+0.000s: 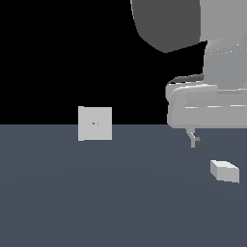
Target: Plug the charger into the wall socket.
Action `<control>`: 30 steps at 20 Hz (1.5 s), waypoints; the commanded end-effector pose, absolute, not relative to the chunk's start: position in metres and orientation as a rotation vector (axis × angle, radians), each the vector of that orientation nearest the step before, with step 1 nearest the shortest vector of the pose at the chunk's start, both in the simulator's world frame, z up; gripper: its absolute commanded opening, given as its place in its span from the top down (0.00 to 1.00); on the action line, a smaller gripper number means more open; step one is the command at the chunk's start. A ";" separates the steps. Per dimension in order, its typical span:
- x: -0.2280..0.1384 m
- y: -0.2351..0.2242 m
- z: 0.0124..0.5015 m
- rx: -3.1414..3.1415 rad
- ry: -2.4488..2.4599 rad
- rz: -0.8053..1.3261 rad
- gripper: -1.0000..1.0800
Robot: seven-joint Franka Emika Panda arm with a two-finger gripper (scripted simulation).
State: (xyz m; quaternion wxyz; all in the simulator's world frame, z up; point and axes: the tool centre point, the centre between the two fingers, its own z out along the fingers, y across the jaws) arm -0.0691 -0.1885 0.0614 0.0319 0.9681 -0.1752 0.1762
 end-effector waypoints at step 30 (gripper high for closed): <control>-0.069 -0.187 0.012 2.984 -0.535 0.541 1.00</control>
